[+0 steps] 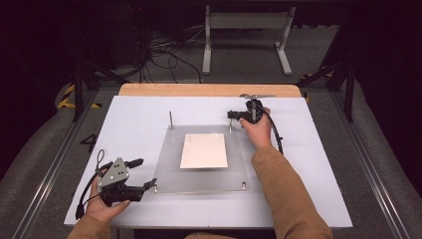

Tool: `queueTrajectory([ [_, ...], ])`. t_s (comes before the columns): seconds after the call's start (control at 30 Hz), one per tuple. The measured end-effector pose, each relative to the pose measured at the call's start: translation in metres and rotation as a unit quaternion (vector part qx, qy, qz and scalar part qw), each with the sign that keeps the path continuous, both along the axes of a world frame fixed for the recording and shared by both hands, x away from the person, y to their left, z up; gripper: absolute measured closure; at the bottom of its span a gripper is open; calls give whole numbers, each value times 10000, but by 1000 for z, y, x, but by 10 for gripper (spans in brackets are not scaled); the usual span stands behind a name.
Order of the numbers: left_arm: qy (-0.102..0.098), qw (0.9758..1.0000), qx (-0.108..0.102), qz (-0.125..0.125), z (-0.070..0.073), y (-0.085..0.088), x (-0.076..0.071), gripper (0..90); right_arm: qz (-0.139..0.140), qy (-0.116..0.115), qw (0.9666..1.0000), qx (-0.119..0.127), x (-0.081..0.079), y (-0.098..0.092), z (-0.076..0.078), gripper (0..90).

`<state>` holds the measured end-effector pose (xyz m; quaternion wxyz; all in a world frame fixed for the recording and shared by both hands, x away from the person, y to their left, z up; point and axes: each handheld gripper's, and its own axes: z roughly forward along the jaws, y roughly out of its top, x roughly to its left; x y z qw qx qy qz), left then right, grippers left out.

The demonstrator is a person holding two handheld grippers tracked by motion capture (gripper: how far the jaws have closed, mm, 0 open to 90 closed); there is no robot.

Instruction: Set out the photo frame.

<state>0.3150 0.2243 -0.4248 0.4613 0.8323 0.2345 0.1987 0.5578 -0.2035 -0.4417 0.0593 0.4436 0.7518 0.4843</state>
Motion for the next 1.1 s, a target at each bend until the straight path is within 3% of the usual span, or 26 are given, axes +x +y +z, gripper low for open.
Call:
queueTrajectory([
  [0.3, -422, 9982, 67, -409, 3, -28, -2, 191, -37, -2, 10000, -48, -1, 1, 1, 853],
  [0.57, -642, 9972, -65, -371, 5, -32, -1, 352, -31, -25, 10000, -58, -2, 1, 1, 852],
  [0.77, -824, 9956, -299, -330, 9, -31, -1, 490, -62, -9, 10000, -6, -2, 1, 0, 850],
  [1.0, -889, 9952, -164, -383, 12, -32, -1, 528, 28, -30, 10000, 11, -3, -1, 1, 834],
  [1.1, -857, 9953, -226, -396, 14, -31, 1, 530, 45, -72, 9998, -154, -5, -1, 3, 802],
])
